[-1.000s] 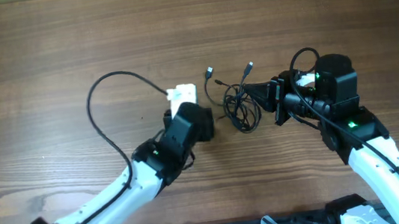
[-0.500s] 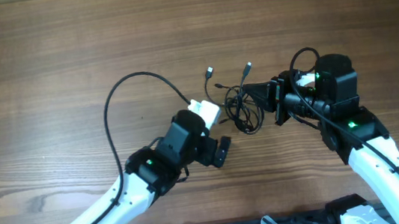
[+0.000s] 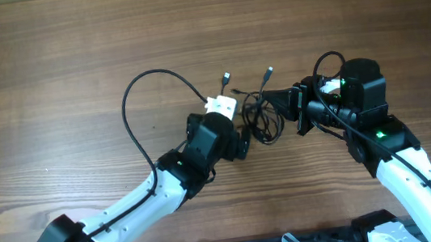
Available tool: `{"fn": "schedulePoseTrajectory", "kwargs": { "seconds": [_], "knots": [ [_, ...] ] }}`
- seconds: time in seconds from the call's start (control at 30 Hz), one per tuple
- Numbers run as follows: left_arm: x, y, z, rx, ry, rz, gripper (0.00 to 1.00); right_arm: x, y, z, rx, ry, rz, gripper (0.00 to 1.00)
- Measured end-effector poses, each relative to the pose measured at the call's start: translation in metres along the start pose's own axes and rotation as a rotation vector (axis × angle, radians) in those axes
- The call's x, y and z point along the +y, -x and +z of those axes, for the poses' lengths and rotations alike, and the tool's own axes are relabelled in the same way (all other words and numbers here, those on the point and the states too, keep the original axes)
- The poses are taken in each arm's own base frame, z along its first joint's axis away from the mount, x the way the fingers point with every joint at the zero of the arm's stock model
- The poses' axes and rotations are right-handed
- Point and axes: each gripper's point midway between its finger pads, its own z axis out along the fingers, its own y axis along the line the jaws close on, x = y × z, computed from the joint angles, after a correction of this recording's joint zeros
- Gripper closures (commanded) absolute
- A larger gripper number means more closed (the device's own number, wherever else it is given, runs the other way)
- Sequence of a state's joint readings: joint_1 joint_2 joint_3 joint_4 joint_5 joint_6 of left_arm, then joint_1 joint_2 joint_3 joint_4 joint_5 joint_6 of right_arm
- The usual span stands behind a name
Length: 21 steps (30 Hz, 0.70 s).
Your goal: Untangle cables
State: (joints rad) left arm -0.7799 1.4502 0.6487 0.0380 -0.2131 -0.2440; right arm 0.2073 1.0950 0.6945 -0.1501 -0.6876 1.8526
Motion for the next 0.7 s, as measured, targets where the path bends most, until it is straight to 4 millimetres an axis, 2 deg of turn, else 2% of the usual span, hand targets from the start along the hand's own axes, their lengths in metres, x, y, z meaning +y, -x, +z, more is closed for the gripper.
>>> {"fn": "schedulePoseTrajectory", "kwargs": {
  "seconds": [0.1, 0.3, 0.4, 0.47, 0.57, 0.7],
  "knots": [
    [0.015, 0.01, -0.001, -0.051, 0.088, -0.045, 0.0, 0.0, 0.0, 0.0, 0.0, 0.0, 0.0, 0.96],
    [0.026, 0.019, -0.001, -0.101, 0.157, -0.088, 0.0, 0.0, 0.0, 0.0, 0.0, 0.001, 0.0, 0.96],
    [0.032, 0.02, -0.002, -0.122, 0.189, -0.168, 0.0, 0.0, 0.0, 0.0, -0.001, 0.0, 0.0, 0.95],
    [0.035, 0.022, -0.002, -0.14, 0.188, -0.284, 0.0, 0.0, 0.0, 0.0, -0.001, 0.0, 0.0, 0.96],
    [0.029, 0.022, 0.0, -0.131, 0.133, -0.406, 0.0, 0.0, 0.0, 0.0, 0.0, 0.0, 0.0, 0.96],
    [0.004, 0.02, 0.003, -0.079, -0.013, -0.501, 0.0, 0.0, 0.0, 0.0, -0.001, 0.0, 0.0, 0.96]
  ]
}}
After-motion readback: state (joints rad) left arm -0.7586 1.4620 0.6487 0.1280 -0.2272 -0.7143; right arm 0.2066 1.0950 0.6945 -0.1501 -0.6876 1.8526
